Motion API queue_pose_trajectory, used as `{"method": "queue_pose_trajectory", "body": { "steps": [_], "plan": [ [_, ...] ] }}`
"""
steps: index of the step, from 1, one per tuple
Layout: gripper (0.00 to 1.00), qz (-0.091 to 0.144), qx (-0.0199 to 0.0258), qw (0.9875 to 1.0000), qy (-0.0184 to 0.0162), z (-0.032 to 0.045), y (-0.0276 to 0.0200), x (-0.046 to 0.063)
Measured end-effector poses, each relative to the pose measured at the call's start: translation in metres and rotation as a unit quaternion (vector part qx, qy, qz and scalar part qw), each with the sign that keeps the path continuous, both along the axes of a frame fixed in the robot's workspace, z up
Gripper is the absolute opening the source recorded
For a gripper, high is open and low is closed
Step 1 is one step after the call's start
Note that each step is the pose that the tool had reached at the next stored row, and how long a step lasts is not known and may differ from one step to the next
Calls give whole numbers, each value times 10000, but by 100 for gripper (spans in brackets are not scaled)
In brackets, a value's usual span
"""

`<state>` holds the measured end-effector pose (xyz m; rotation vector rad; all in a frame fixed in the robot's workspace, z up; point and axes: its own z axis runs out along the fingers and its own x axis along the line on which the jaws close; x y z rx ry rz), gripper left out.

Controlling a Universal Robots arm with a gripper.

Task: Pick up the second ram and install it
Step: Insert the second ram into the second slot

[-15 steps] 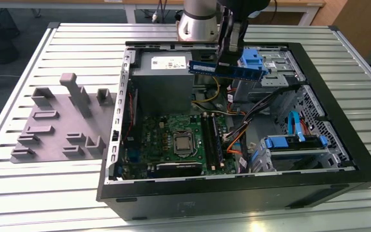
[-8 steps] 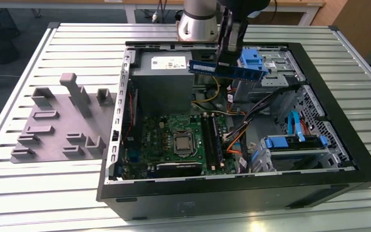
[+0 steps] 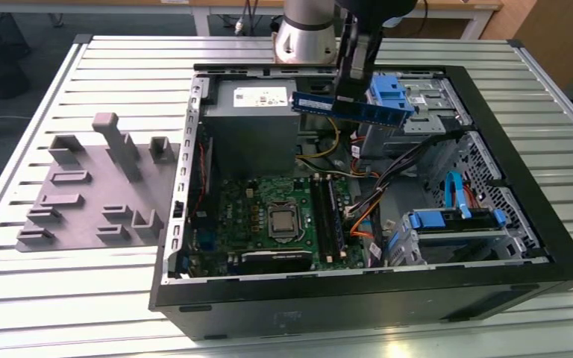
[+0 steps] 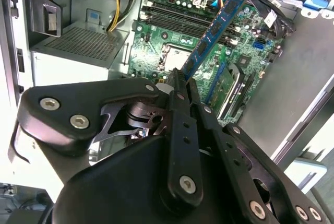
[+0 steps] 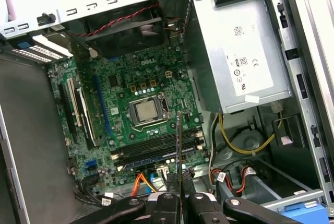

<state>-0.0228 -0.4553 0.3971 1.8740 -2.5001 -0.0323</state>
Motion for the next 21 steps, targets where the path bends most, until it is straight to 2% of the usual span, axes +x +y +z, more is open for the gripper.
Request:
{"method": "queue_pose_trajectory", "body": {
  "steps": [21],
  "plan": [
    [14,-333,0,9994,0,0,0,0]
  ]
}}
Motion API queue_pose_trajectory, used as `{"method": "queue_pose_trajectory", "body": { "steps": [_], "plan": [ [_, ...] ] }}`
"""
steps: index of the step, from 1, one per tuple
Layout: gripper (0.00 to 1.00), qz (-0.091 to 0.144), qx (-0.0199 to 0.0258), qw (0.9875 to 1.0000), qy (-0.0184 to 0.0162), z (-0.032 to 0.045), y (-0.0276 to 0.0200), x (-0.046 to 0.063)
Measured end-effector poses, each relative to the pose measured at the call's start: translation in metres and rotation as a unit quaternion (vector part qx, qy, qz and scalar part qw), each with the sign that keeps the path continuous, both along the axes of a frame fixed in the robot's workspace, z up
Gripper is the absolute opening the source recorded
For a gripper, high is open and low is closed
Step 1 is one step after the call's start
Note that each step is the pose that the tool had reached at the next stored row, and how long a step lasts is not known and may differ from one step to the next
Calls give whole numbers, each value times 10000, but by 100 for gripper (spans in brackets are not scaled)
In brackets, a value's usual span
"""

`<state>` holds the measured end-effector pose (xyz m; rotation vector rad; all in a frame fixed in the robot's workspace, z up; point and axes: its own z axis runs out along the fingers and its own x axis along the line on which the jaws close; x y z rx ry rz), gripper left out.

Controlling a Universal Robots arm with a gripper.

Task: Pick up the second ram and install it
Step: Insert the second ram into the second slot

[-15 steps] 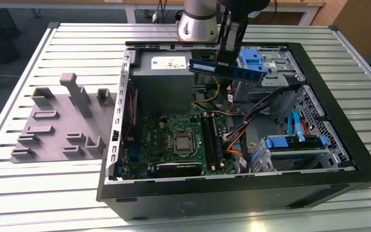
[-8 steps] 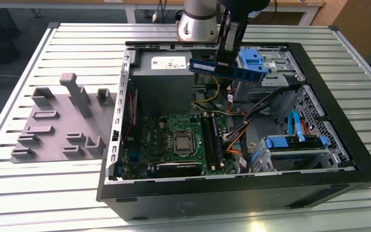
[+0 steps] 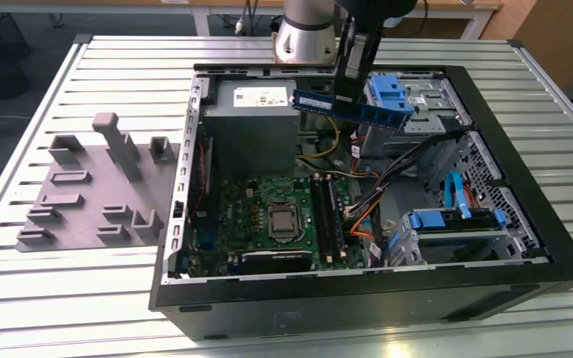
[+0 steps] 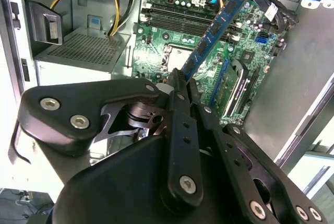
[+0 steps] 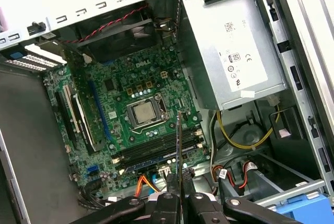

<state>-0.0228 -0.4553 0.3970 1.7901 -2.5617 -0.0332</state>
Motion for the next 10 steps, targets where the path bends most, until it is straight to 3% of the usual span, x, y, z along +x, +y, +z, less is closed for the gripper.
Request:
{"method": "queue_pose_trajectory", "body": {
  "steps": [10],
  "plan": [
    [14,-160,0,9999,0,0,0,0]
  ]
}}
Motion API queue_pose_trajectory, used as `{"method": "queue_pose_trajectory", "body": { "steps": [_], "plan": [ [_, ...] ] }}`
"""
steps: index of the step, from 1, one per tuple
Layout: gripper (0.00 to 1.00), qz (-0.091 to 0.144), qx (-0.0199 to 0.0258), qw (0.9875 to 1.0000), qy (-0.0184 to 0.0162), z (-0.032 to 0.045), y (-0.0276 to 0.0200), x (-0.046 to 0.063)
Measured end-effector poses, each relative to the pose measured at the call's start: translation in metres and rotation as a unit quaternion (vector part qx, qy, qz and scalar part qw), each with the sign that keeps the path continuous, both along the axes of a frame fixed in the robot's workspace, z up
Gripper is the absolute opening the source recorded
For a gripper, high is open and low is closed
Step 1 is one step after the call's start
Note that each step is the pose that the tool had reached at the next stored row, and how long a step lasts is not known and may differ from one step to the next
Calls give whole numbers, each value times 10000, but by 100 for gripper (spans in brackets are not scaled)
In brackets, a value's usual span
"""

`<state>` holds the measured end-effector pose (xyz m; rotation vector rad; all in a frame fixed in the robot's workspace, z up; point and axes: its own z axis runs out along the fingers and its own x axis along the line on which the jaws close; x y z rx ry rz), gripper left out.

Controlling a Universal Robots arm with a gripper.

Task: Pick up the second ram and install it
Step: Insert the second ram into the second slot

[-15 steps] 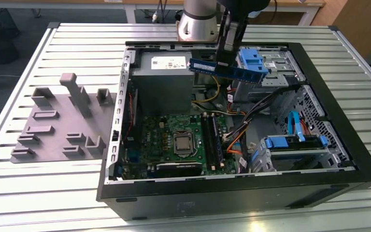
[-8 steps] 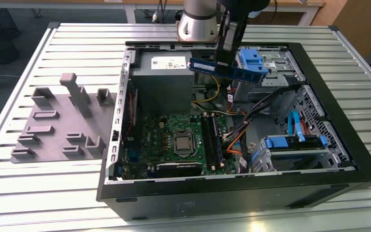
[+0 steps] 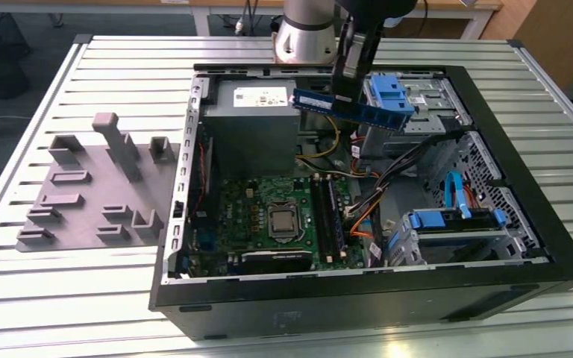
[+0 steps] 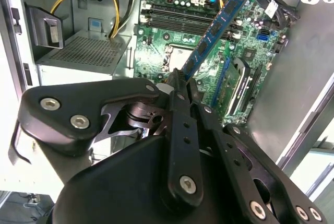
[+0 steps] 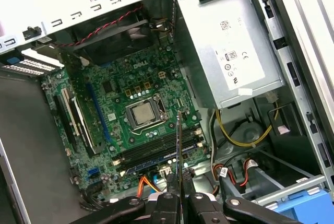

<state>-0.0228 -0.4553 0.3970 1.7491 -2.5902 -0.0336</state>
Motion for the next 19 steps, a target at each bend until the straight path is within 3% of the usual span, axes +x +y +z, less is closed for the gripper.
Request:
{"method": "queue_pose_trajectory", "body": {
  "steps": [19],
  "plan": [
    [14,-310,0,9995,0,-1,0,0]
  ]
}}
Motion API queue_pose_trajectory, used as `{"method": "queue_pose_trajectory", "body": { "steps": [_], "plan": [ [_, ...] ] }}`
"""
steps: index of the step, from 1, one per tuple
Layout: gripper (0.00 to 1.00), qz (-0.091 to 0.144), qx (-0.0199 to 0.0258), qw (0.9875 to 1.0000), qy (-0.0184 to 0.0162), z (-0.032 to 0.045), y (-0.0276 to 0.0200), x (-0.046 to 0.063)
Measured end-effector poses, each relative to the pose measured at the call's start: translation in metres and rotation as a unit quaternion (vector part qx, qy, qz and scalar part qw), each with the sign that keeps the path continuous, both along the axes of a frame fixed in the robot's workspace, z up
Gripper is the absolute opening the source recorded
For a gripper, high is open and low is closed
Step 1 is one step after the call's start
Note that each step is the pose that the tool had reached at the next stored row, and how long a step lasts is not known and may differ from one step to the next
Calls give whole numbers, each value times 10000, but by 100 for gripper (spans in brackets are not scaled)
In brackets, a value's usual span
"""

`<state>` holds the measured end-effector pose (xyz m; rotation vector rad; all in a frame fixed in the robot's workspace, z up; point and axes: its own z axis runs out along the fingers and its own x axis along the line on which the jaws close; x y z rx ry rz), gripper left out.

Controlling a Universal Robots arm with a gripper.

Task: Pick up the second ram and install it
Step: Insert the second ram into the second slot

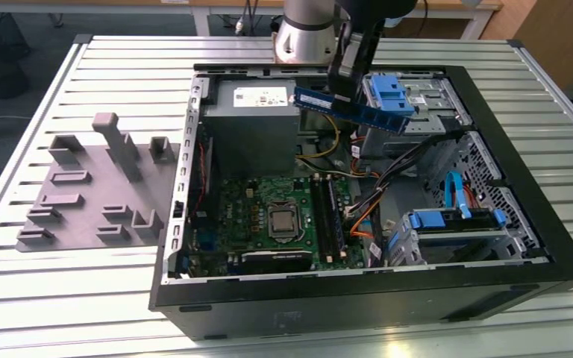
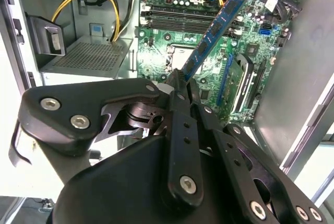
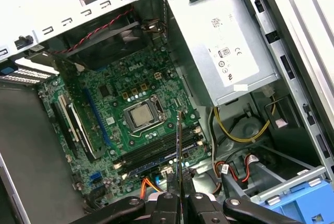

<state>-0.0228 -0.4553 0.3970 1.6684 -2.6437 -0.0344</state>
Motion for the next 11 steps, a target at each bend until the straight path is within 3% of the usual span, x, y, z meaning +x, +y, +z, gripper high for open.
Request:
{"method": "queue_pose_trajectory", "body": {
  "steps": [11],
  "plan": [
    [14,-186,0,9998,-1,-1,0,0]
  ]
}}
